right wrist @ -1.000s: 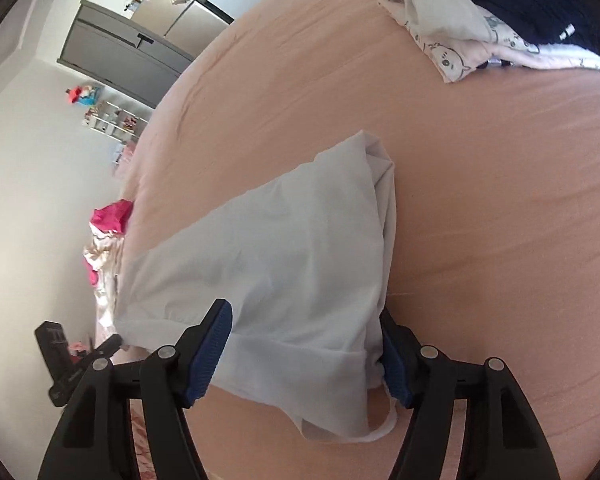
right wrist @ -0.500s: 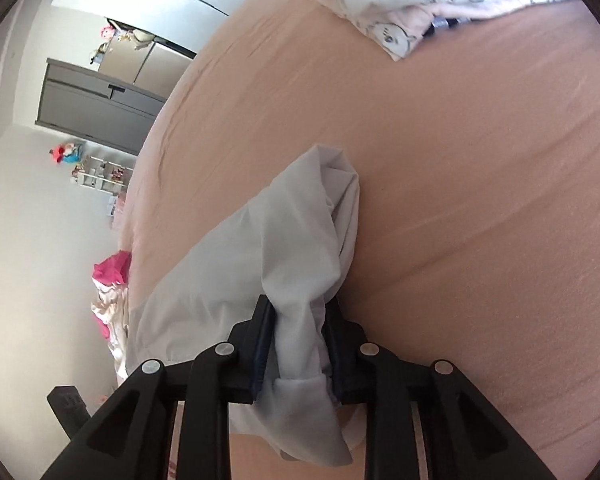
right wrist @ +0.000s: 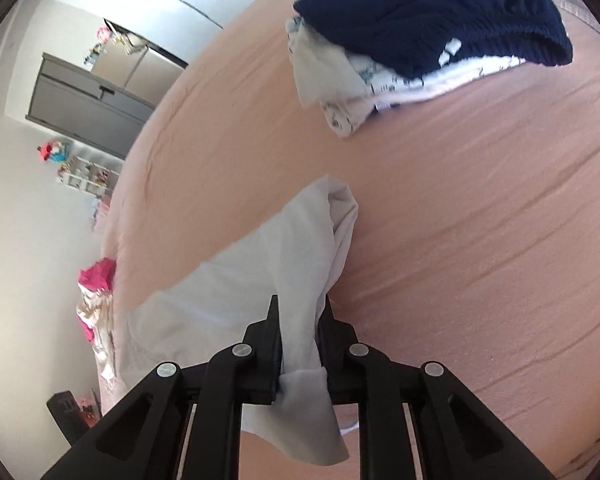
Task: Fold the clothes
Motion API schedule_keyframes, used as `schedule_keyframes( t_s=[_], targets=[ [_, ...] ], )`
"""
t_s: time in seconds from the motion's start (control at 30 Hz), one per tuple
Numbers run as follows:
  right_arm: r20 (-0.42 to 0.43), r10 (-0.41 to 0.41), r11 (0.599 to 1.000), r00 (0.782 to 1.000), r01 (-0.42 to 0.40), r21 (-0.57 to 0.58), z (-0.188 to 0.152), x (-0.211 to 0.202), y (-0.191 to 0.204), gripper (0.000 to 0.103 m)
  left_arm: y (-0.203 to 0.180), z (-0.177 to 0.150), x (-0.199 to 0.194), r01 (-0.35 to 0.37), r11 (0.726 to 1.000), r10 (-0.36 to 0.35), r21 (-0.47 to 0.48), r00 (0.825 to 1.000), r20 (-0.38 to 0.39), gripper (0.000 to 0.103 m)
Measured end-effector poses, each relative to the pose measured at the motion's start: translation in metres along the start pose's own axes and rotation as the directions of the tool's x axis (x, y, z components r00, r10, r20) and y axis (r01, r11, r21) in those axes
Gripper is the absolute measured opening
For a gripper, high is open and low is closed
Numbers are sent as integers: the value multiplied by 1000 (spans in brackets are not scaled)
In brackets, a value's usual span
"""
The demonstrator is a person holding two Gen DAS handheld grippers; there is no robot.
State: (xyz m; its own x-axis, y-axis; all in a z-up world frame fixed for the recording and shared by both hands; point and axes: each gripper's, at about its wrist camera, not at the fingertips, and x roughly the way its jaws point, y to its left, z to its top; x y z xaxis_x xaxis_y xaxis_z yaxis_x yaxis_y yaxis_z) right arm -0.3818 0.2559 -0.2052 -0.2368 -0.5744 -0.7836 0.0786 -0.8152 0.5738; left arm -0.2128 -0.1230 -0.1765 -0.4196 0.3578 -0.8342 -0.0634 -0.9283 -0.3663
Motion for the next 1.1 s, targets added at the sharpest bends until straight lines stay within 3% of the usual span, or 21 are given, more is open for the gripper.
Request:
schedule_keyframes(
  t_s=[0.03,0.17,0.23,0.27,0.3,0.33,0.4,0.53,0.67,0.73,0.77,0.83,0.9,0.97,1.03,1.07,1.1],
  targets=[
    [-16,-16,1000,1000,16,-6,0,4,-3,31,1,0,0,0,1000,0,-2,1000,-2,79],
    [7,59,998,998,-59,18,-3,9,-15,54,5,-3,-6,25,999,-25,-29,1000,16,79],
    [15,40,999,999,-41,8,-4,12,-11,57,8,-5,-8,40,998,-39,-45,999,17,79],
    [13,27,1000,1000,-27,-14,-3,13,-4,54,9,-7,-7,37,998,-36,-50,999,13,79],
    [5,27,999,1000,-26,-38,-3,14,4,44,9,-7,-6,29,998,-28,-49,1000,5,79],
    [2,26,999,1000,-25,-36,-3,15,9,26,6,-6,-4,20,999,-20,-45,1000,-1,79],
    [21,10,1000,1000,-9,-30,-1,11,20,16,2,-6,-5,9,999,-10,-32,1000,-4,79],
    [55,-7,977,998,18,-210,-8,2,86,15,0,-7,-14,24,1000,-24,-8,1000,15,79],
    [69,-18,905,997,46,-423,-20,-3,164,16,5,-5,-14,28,999,-27,-31,999,28,79],
    [6,-23,856,1000,23,-517,-43,20,198,23,10,-6,-14,32,998,-31,-50,999,31,79],
    [-54,-30,845,998,-3,-535,-52,34,209,31,11,-8,-15,40,998,-38,-56,999,35,79],
    [-172,-16,837,985,-81,-542,-66,53,224,33,7,-4,-15,64,997,-62,-52,997,41,79],
    [-215,113,848,970,-207,-487,-70,36,223,33,-2,2,-11,89,995,-88,-37,995,46,79],
    [-191,298,833,935,-353,-426,-65,-2,210,36,-10,9,-8,115,993,-113,-22,992,51,79],
    [-71,367,831,928,-361,-423,-56,-38,192,54,-19,15,-4,140,990,-139,-6,989,56,79],
    [-9,381,833,925,-348,-430,-52,-54,183,62,-24,19,-3,153,988,-152,2,987,58,79],
    [71,284,853,956,-218,-474,-50,-54,178,62,-28,22,-1,165,986,-165,9,984,60,79]
  ],
)
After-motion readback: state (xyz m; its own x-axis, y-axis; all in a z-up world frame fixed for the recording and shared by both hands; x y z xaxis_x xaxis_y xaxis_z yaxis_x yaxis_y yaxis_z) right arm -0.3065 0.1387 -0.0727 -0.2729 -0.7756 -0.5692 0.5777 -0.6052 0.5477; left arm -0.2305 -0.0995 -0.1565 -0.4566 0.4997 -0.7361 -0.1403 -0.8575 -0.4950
